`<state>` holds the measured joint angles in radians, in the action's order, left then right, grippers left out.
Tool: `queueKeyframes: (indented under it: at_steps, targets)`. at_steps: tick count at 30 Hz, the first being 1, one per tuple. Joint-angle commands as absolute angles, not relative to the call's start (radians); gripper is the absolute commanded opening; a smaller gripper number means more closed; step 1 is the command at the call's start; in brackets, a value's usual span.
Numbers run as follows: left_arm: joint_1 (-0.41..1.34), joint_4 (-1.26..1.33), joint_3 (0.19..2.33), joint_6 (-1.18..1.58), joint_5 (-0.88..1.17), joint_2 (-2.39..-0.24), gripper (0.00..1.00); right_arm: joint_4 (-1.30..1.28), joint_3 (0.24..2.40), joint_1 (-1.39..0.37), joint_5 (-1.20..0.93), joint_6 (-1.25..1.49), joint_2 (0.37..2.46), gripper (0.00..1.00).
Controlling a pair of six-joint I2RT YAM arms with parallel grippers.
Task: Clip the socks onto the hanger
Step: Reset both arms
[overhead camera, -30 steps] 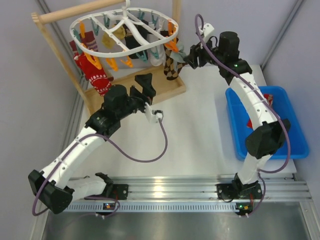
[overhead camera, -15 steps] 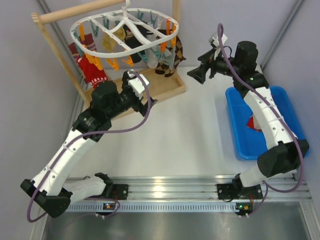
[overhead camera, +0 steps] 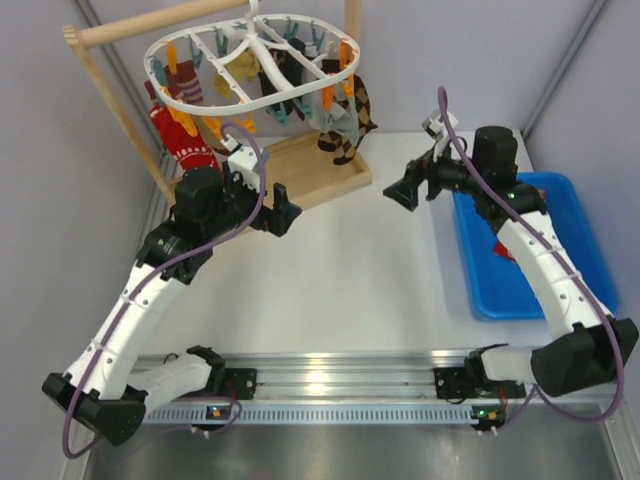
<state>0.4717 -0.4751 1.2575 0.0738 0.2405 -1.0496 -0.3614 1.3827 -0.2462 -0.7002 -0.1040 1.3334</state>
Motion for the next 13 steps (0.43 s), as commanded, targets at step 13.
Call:
queueKeyframes:
  at_steps: [13]
  targets:
    - [0.334,-0.591,1.072,0.009,0.009,-0.842,0.98,-0.451,0.986,-0.140,-0.534,-0.141,0.940,1.00]
